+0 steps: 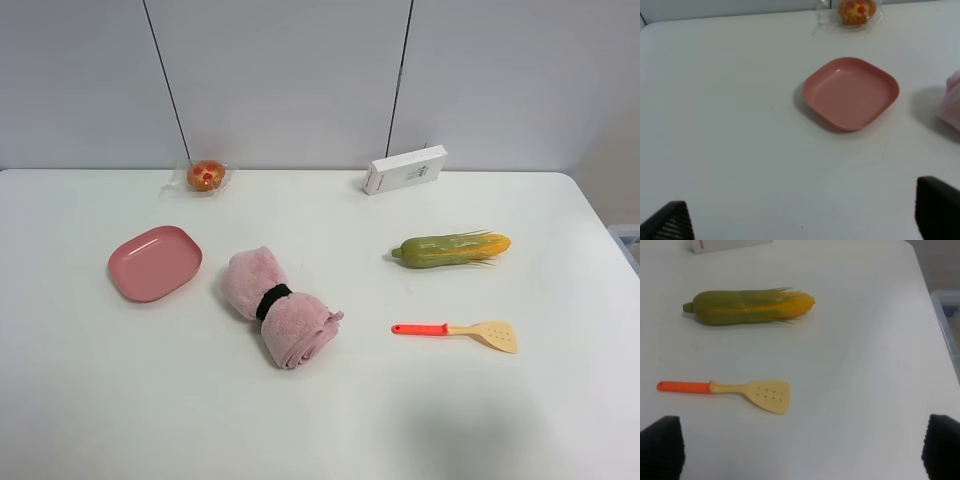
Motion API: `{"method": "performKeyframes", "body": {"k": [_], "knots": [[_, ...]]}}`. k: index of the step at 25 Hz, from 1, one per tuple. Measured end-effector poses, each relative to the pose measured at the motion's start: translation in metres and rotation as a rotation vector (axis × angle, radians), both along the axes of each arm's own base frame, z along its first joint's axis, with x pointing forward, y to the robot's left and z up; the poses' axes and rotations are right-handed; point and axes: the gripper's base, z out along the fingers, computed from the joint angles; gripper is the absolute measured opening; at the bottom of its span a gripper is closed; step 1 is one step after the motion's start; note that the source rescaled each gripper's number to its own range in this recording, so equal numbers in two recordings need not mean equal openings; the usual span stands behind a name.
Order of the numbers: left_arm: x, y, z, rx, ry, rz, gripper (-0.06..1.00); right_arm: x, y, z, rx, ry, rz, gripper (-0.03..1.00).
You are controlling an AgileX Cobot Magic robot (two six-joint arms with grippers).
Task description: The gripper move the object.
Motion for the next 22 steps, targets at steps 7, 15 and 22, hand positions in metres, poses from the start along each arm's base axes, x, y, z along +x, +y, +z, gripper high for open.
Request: {"method": "performKeyframes", "body": {"k": [7, 15, 22], "knots": [[0.0, 0.0, 0.0, 0.0, 0.0, 0.0, 1.0, 0.0001, 0.0, -0.0002, 0.0, 0.001, 0.0, 0.95], [0.0, 0.0, 0.0, 0.0, 0.0, 0.0, 1.0, 0.0001, 0.0, -0.0002, 0.001, 0.001, -0.001, 0.95], [0.0, 0.0, 0.0, 0.0, 0.0, 0.0, 1.0, 0.0001, 0.0, -0.0002, 0.001, 0.001, -0.001, 0.95]]}}
